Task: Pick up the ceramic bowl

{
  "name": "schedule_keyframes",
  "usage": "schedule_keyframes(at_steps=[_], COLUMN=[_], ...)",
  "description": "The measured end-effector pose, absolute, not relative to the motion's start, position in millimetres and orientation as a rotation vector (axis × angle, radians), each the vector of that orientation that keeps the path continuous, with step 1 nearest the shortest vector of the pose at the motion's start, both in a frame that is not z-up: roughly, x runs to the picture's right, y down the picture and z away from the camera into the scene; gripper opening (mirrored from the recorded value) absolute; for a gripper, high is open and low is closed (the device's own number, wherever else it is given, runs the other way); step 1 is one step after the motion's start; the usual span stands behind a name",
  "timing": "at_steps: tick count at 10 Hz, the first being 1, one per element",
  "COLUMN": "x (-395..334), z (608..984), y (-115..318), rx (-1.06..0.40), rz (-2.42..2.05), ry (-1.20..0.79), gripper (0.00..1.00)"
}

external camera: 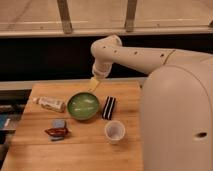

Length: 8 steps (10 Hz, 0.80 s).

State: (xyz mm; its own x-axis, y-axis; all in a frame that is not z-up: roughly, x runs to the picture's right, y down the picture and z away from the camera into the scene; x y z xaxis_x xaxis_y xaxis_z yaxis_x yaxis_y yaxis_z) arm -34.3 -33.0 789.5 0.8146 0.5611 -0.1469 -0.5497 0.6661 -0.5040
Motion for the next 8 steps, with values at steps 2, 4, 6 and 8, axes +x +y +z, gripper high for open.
schedule_keyframes(at_steps=[2, 4, 6, 8], x=[-37, -40, -51, -54], z=[794, 808, 823, 836], y=[-30, -27, -23, -20], rx=[-0.566, -0.573, -0.599, -0.617], rz=[0.639, 0.653, 0.650, 0.651], ry=[-0.030, -0.042, -0.079, -0.097], gripper=[0.80, 0.80, 0.80, 0.80])
